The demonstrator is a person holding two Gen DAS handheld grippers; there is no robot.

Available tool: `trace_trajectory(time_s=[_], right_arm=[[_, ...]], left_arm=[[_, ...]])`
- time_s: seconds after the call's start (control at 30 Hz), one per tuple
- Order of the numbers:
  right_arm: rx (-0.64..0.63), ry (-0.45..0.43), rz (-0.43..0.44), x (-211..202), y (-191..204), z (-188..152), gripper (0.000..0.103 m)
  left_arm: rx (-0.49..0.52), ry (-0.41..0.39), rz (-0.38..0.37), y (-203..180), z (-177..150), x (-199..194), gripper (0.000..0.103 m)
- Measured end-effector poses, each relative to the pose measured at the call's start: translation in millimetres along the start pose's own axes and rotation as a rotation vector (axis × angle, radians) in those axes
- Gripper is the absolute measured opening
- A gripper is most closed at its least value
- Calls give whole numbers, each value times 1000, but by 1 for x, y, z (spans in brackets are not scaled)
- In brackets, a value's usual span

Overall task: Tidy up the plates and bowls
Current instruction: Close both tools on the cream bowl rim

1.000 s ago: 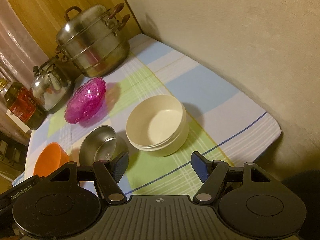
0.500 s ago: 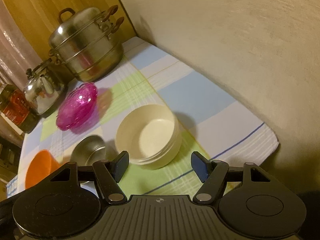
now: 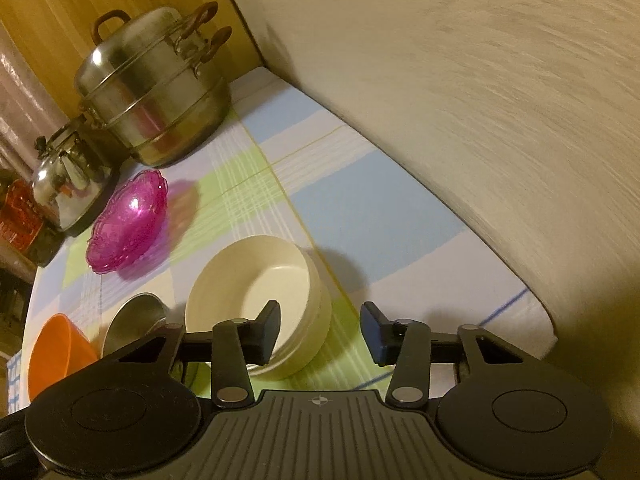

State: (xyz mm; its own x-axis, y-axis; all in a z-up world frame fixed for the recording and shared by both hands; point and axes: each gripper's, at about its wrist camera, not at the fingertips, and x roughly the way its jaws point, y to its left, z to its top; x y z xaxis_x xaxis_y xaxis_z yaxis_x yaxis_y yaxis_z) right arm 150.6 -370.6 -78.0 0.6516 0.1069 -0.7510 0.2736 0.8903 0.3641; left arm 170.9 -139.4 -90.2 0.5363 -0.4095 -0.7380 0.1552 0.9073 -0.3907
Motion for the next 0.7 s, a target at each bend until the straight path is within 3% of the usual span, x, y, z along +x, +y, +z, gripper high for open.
trace_trajectory(time_s=[0.43,0.6,0.7], right_arm=[[-74,57,15,35,6,13,32],[-84,87,12,48,7,13,14],[-88,88,4,48,7,13,12]], left_arm=[[-8,21,51,-3,4,28,17],[-4,15,69,-6,3,31,17],[-1,11,69,-6,2,31,16]])
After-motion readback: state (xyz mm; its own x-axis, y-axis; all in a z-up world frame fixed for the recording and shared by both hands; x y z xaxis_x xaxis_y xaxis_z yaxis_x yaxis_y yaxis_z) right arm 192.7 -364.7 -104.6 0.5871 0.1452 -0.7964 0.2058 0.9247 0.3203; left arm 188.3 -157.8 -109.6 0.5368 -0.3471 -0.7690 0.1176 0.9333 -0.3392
